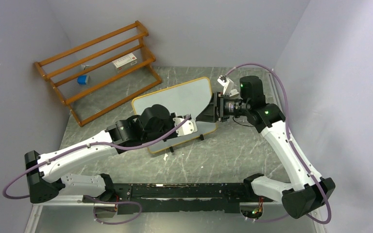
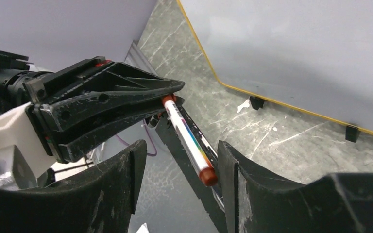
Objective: Write a sentence on the whiteboard
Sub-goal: Hold the whiteboard marker.
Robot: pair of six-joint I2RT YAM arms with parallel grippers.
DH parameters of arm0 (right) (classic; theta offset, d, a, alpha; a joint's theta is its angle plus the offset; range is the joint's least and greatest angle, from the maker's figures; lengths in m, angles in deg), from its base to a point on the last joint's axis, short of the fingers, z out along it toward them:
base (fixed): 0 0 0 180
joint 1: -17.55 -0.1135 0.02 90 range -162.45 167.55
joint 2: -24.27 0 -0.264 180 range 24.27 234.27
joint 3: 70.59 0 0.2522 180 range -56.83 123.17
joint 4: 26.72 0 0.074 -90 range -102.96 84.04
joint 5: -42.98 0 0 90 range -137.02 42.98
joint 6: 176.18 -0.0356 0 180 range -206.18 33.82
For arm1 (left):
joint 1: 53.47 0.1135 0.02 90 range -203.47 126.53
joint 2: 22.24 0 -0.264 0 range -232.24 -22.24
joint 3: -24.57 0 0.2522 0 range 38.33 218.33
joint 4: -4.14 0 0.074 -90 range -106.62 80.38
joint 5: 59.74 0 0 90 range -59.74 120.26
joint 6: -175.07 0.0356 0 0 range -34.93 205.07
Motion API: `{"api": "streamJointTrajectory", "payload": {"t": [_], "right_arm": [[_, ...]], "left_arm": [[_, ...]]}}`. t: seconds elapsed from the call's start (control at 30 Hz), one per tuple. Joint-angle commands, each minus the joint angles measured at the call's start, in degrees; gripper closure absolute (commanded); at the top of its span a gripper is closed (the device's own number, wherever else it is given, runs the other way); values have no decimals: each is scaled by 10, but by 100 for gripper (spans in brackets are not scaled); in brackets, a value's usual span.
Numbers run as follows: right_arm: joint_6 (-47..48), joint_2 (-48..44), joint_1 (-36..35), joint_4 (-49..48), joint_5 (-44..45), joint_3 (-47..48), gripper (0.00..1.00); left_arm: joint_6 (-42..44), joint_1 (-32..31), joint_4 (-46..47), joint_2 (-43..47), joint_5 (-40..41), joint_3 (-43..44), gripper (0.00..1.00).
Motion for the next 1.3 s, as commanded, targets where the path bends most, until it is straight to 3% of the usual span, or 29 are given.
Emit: {"api": "streamJointTrajectory", "payload": {"t": [0.0, 0.43, 0.63, 1.27], "right_arm": [[17, 1, 3, 3, -50, -4, 42], [25, -2, 2, -11, -89, -29, 52], [16, -3, 2, -32, -110, -38, 58], [-38, -20, 2, -105, -122, -61, 65]], "left_arm": [[64, -2, -14, -12, -39, 22, 95], [149, -3, 32, 19, -51, 1, 95], [150, -3, 40, 19, -55, 1, 95], [132, -3, 45, 12, -55, -15, 95]]}}
